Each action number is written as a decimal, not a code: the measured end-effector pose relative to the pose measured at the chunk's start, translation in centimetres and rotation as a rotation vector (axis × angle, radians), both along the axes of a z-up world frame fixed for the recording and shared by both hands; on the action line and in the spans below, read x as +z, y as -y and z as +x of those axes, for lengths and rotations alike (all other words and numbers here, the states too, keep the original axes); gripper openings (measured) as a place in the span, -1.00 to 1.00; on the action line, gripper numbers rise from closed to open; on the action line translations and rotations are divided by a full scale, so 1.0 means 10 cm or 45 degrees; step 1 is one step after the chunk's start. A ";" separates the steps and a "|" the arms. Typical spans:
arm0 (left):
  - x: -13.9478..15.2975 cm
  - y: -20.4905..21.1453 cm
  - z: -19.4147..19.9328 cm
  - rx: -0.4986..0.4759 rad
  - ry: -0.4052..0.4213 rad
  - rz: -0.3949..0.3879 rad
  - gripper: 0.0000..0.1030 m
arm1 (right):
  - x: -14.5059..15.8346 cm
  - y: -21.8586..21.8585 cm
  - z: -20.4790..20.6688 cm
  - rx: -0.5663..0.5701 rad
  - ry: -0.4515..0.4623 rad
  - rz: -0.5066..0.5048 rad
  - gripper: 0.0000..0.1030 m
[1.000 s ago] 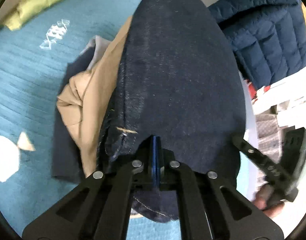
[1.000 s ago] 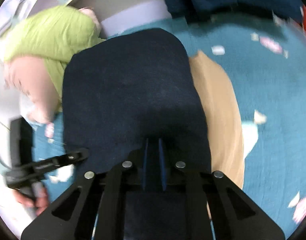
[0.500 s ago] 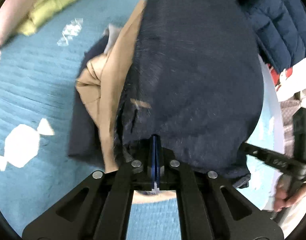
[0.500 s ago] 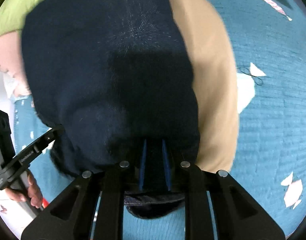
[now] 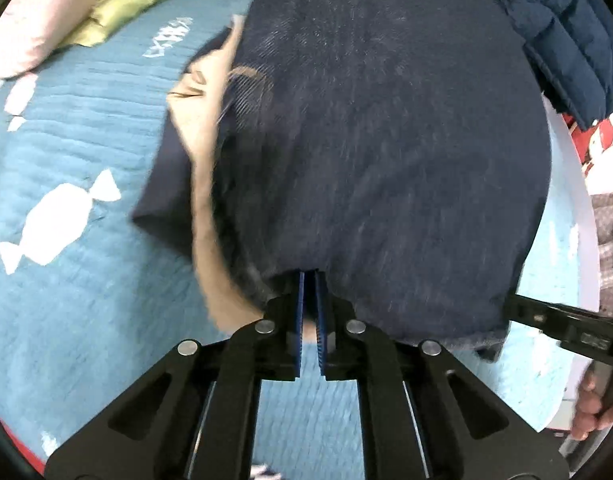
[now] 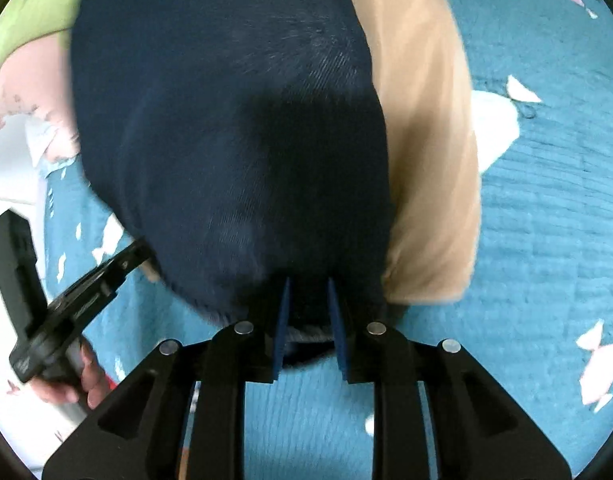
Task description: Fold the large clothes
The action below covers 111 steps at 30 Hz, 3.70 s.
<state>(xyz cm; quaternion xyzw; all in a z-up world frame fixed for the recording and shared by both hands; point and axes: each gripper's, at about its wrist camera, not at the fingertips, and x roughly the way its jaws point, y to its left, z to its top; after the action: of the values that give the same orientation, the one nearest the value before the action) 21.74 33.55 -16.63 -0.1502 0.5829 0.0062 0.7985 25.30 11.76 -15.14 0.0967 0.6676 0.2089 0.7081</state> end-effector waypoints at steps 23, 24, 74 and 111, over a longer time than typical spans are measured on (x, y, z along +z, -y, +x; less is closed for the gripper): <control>0.30 -0.37 1.04 0.216 0.179 0.030 -0.49 | 0.13 -0.34 1.20 -0.065 0.159 -0.077 -0.11; 0.13 -0.42 1.10 0.229 0.171 -0.031 -0.49 | 0.06 -0.33 1.21 -0.076 0.172 -0.069 -0.09; 0.88 -0.48 2.51 -0.116 -0.074 0.123 0.46 | 0.91 -1.01 2.73 0.090 -0.006 -0.370 0.70; 1.24 -0.07 0.67 -0.245 0.209 0.019 0.26 | 1.02 -1.24 0.84 0.869 0.559 -0.393 0.84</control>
<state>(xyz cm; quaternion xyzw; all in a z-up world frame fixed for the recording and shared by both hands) 28.39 34.21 -4.25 -0.0876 0.5272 -0.0782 0.8416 33.70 24.21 -4.95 -0.2833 0.5181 0.3443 0.7299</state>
